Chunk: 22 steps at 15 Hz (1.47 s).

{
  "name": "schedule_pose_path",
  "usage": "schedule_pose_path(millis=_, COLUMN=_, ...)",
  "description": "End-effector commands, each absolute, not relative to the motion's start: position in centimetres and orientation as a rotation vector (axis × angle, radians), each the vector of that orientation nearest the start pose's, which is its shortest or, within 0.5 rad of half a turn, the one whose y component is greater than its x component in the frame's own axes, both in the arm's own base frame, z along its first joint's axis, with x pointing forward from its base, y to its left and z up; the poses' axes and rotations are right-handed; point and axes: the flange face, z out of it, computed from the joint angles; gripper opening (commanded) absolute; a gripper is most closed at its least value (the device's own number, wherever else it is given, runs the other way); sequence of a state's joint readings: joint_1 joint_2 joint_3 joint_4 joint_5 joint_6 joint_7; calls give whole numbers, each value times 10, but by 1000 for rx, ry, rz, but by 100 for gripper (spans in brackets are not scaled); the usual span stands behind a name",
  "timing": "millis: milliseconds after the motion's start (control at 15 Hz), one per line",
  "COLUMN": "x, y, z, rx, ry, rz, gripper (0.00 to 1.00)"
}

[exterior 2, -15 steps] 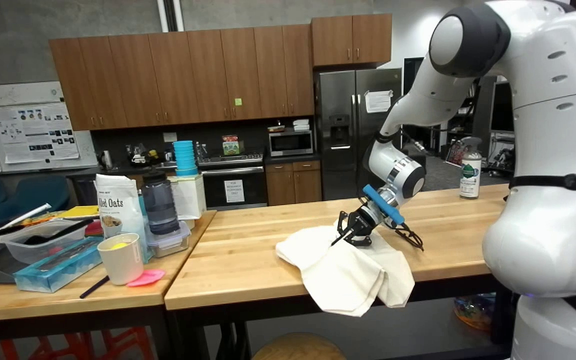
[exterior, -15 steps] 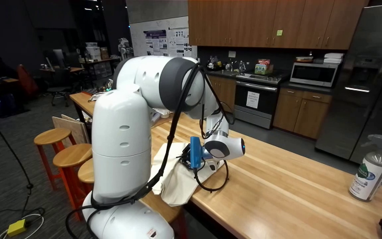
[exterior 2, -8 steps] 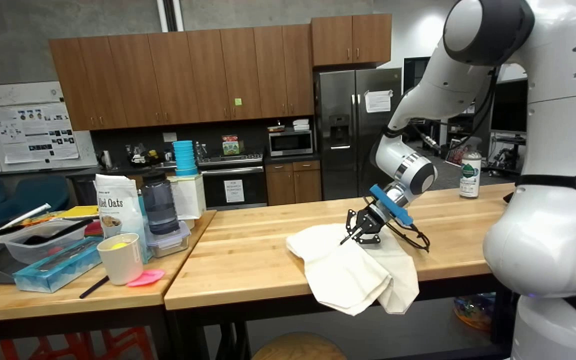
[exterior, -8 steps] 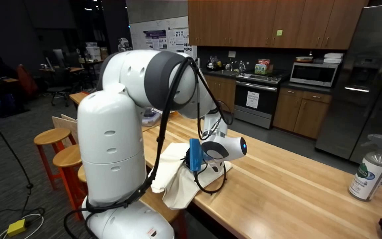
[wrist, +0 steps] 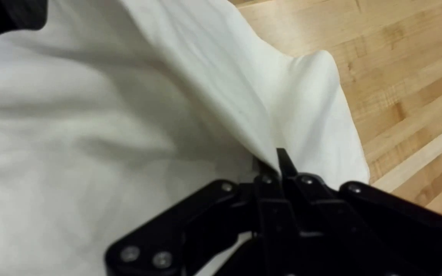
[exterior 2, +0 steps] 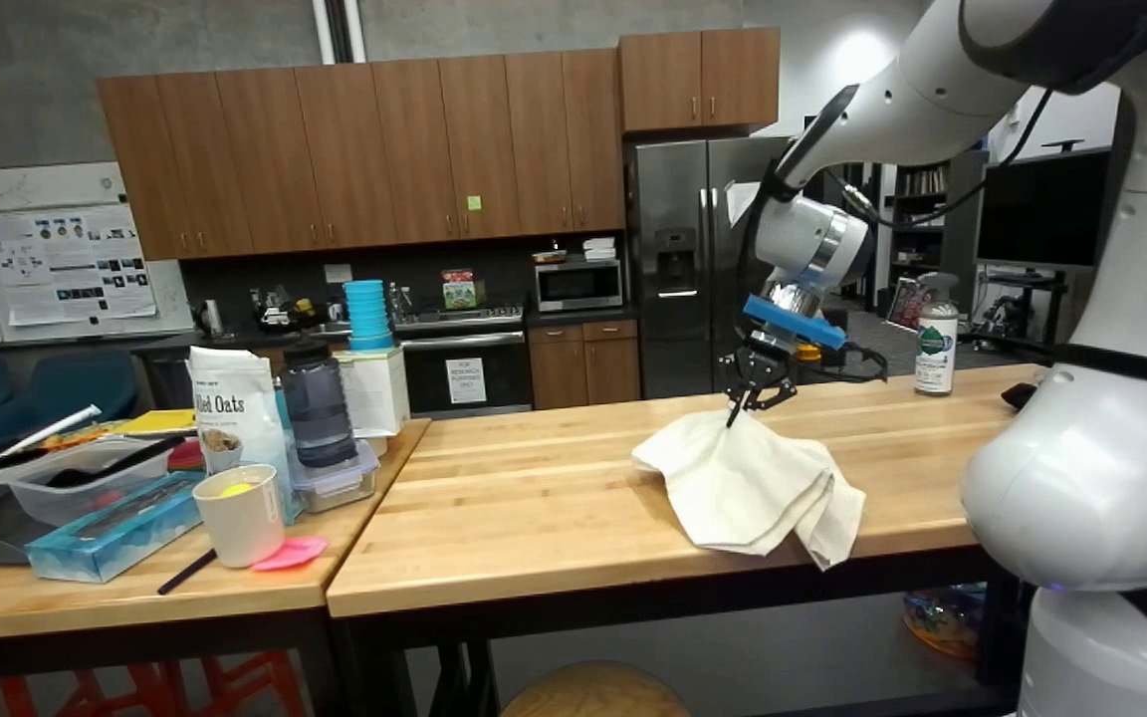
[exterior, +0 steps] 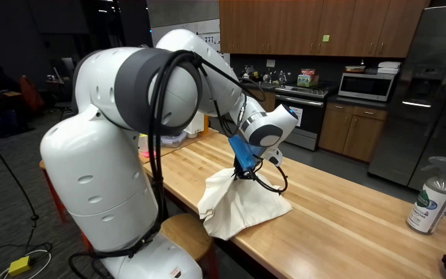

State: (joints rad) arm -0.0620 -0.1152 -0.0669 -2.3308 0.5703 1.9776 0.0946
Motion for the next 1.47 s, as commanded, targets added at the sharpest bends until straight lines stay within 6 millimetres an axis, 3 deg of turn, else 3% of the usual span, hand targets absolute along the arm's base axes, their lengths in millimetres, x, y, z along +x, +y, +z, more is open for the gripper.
schedule_pose_path(millis=0, x=504, y=-20, z=398, rx=-2706, ry=520, rz=287, gripper=1)
schedule_pose_path(millis=133, x=522, y=-14, z=397, rx=-2748, ry=430, rz=282, gripper=1)
schedule_pose_path(millis=400, x=553, y=-1, z=368, rx=-2785, ry=207, rz=427, gripper=1)
schedule_pose_path(millis=533, x=567, y=-6, z=362, rx=-2816, ry=111, rz=523, gripper=1)
schedule_pose_path(millis=733, x=588, y=-30, z=372, rx=-2906, ry=49, rz=580, gripper=1)
schedule_pose_path(millis=1067, x=628, y=-46, z=411, rx=-3037, ry=-79, rz=337, gripper=1)
schedule_pose_path(millis=1400, x=640, y=-46, z=408, rx=-2963, ry=13, rz=167, gripper=1)
